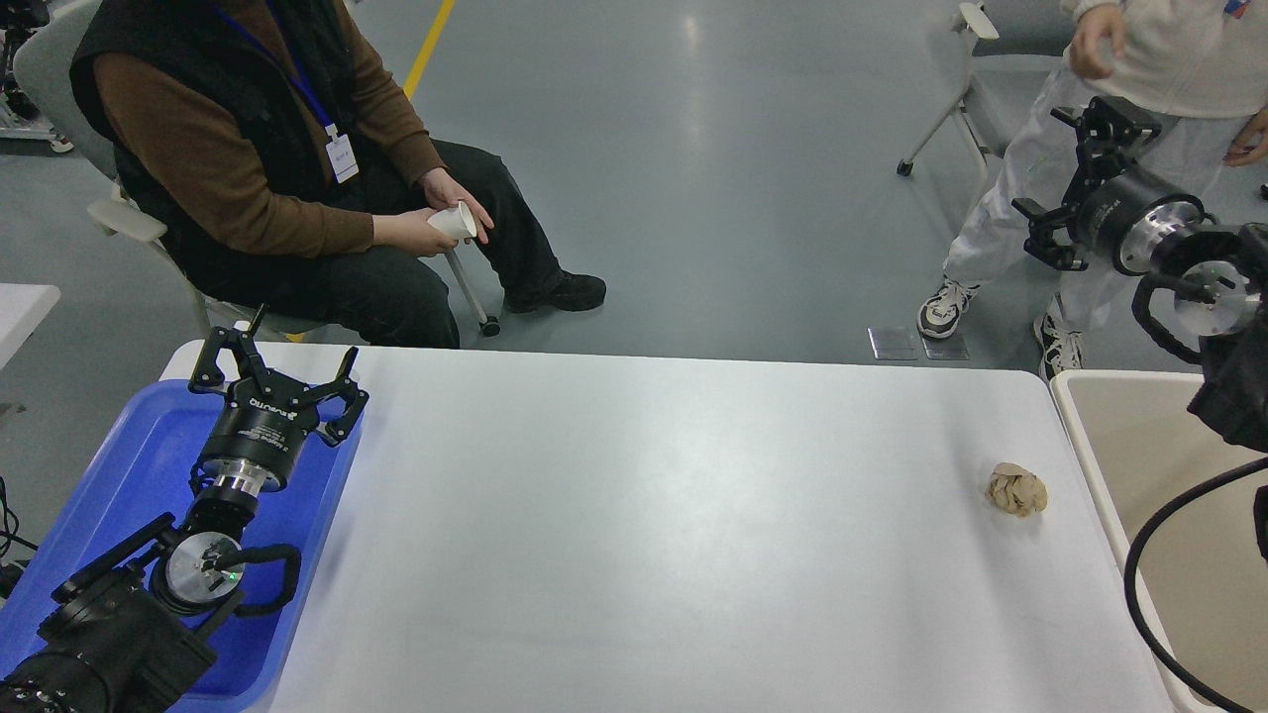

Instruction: Tidy desktop

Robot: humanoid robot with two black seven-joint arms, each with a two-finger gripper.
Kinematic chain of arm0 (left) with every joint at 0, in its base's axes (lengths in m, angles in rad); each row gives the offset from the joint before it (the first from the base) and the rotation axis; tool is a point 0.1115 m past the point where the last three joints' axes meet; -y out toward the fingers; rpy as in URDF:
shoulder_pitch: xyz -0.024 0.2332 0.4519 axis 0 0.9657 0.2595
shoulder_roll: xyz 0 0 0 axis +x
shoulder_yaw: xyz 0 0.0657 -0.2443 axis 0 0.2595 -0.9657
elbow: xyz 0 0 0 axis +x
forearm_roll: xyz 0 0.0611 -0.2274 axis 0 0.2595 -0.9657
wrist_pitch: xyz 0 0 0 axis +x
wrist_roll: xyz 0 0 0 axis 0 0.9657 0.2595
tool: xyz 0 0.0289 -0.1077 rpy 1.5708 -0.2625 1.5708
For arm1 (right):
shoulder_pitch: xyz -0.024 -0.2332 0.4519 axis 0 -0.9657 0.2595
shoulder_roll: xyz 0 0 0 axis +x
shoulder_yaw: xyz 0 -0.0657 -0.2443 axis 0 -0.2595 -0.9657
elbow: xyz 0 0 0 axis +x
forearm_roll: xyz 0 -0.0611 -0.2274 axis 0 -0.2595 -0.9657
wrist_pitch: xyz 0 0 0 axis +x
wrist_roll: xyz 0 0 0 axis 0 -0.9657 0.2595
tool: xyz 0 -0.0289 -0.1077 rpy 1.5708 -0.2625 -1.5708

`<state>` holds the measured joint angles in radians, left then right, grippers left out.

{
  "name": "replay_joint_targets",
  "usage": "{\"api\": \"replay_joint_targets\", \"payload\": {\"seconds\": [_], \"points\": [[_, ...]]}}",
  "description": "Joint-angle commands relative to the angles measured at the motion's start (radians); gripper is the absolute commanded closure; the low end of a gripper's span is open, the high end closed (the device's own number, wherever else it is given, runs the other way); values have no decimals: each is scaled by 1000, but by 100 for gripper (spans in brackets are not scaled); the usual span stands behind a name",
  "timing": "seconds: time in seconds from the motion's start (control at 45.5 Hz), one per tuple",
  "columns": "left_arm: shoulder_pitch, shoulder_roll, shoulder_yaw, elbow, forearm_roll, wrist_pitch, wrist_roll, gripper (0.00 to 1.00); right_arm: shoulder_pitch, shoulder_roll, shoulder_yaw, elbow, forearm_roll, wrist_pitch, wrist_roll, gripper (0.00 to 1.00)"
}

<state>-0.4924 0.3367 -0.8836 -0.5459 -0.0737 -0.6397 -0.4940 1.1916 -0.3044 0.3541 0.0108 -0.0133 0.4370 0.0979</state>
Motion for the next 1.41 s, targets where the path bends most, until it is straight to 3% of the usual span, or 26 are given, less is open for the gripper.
{"api": "replay_joint_targets", "payload": {"seconds": [0.0, 0.22, 0.418, 0.704, 0.946, 1.386], "points": [[0, 1, 0, 0, 0, 0, 0, 0, -10, -85, 78, 162, 1, 5, 5, 0], [0, -1, 0, 0, 0, 0, 0, 0, -127, -209, 192, 408, -14, -1, 16, 0], [0, 1, 0, 1, 0, 0, 0, 0, -355, -164, 379, 514, -14, -4, 19, 0], [0, 1, 0, 0, 0, 0, 0, 0, -555, -98, 414, 522, -14, 6, 31, 0], [0, -1, 0, 0, 0, 0, 0, 0, -619, -87, 506, 586, -16, 52, 180, 0], [0, -1, 0, 0, 0, 0, 0, 0, -578, -140, 506, 551, -17, 37, 186, 0]]}}
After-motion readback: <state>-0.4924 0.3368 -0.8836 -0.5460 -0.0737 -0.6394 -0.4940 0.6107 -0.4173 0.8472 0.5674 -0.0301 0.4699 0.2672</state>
